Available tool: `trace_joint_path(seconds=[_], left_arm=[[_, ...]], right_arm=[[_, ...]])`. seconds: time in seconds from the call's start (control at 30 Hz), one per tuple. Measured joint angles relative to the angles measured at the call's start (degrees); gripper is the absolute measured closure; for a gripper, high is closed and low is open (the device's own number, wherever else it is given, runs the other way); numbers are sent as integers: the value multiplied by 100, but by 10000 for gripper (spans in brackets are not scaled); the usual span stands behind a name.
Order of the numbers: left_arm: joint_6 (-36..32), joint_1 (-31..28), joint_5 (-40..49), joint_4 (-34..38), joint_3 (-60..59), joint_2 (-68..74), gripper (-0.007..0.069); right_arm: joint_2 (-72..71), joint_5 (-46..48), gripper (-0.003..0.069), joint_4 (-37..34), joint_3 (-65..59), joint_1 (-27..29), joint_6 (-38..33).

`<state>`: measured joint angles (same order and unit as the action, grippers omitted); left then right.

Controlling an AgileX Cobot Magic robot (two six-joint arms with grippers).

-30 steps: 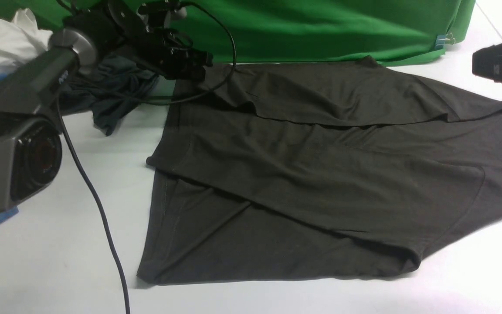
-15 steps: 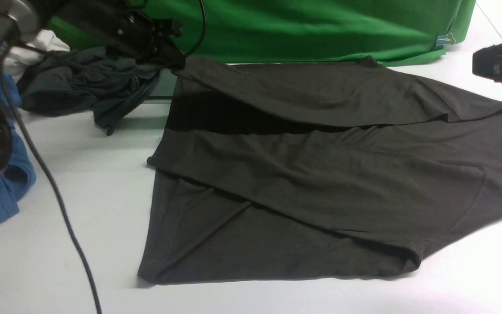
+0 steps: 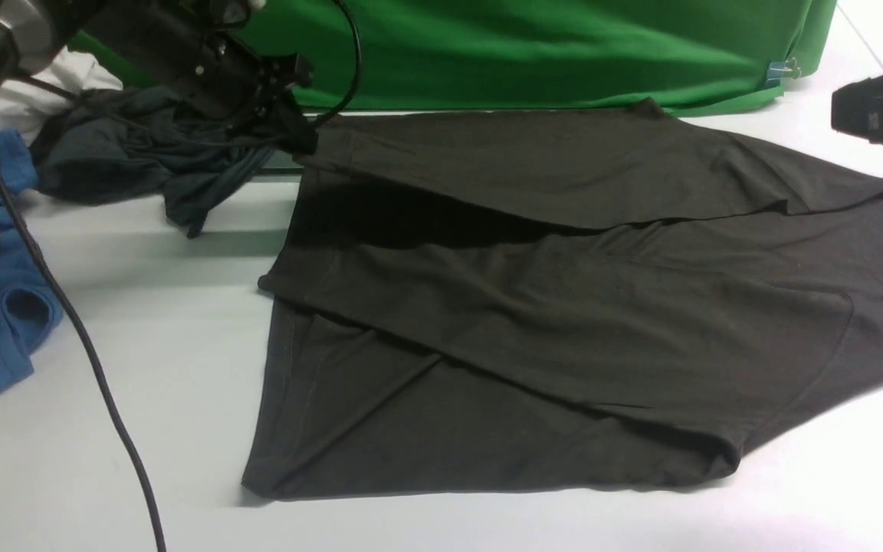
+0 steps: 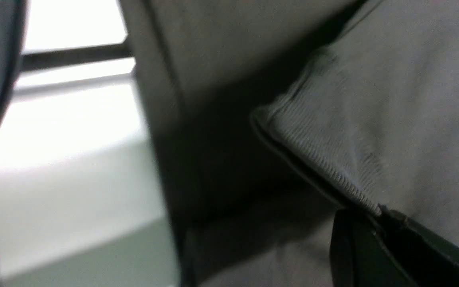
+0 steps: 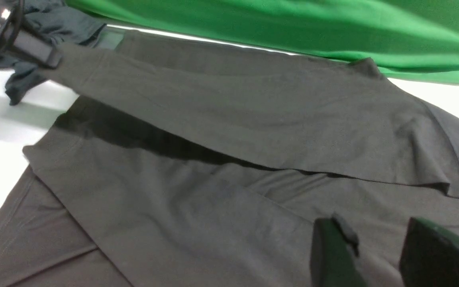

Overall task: Fold a long-sleeved shirt on a white desktop.
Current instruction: 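Fold the left side of the dark shirt inward over its body with the left gripper, then grasp the near edge of the shirt at its hem and shoulder corners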

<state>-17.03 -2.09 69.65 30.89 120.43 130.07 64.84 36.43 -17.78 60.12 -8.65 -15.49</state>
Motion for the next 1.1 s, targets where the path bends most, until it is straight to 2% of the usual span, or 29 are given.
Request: trace_joint_path(seconds=[0.17,0.37,0.53,0.63,0.67,0.7,0.73,0.87,0.97,1.03,1.07,1.1], left_arm=[[-45,0,-46,-223,-1184,-698,589],[-86,127,-839,-271,-2516,-1246,589],[-67,325,-1463,-698,-3160,-1158,562],[70,437,-1421,-1102,-3229,-1175,476],[83,436,-1415,-1119,-3229,-1180,469],[264,448,-1299,-1258,-3229,-1273,402],[285,448,-1280,-1304,-3229,-1303,393],[888,448,-598,-1931,-3343,-1833,204],[1005,448,-399,-2038,-3815,-2284,108],[1054,448,-584,-1995,-4550,-2712,44],[1051,448,-584,-1985,-4550,-2753,44],[1108,448,-828,-1875,-5046,-3029,24]], right_arm=[[0,0,417,0,0,0,0],[0,0,417,0,0,0,0],[0,-5,417,0,0,0,-24],[0,0,417,12,0,0,-77],[0,2,417,12,0,0,-84],[0,26,417,18,0,0,-104],[0,48,417,18,0,0,-104],[0,321,417,23,0,0,-129],[-9,411,417,16,-37,0,-104],[-39,360,417,0,-211,0,-69],[-50,356,417,0,-235,0,-68],[-72,357,417,0,-396,0,-40]])
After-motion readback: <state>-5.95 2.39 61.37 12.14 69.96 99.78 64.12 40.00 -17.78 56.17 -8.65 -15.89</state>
